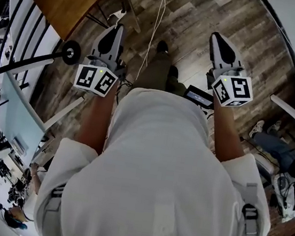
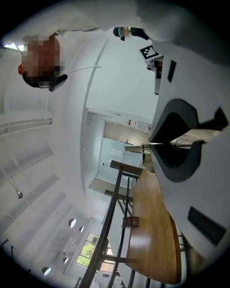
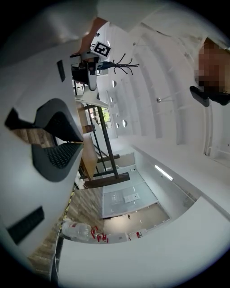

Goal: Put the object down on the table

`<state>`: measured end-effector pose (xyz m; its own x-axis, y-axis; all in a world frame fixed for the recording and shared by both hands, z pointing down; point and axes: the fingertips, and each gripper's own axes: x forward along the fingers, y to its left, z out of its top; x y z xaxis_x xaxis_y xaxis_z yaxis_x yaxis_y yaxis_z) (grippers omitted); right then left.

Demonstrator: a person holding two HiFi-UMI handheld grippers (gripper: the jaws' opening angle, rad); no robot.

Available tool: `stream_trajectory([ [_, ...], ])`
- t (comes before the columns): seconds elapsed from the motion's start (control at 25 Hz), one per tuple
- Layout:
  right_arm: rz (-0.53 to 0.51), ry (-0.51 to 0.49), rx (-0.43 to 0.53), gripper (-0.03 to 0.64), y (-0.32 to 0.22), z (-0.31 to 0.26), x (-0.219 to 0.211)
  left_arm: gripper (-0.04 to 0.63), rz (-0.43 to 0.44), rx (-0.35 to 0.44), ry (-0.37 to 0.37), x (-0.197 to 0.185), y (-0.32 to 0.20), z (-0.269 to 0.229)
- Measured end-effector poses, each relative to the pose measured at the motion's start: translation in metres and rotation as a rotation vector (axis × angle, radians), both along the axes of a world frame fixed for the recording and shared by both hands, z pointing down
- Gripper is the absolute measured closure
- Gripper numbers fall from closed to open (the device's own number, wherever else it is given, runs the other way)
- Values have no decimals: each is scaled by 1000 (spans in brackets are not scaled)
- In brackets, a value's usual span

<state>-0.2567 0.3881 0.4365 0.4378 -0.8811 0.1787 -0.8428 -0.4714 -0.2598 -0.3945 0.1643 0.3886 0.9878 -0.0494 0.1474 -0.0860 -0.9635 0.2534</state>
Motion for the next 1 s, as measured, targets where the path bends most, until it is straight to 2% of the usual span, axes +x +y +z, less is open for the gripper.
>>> stream_trajectory([
  [0.2,-3,1,-13,589,-28,8,20,577,11,-23,13,25,-21,12],
  [0.48,-19,18,-55,589,-86,7,82,577,25,-30,49,91,-67,7],
  [0.72,-40,29,-81,589,-148,0,135,577,6,-79,45,137,-123,20],
  [1.0,-30,39,-100,589,-183,-12,196,577,43,-132,51,197,-145,36],
])
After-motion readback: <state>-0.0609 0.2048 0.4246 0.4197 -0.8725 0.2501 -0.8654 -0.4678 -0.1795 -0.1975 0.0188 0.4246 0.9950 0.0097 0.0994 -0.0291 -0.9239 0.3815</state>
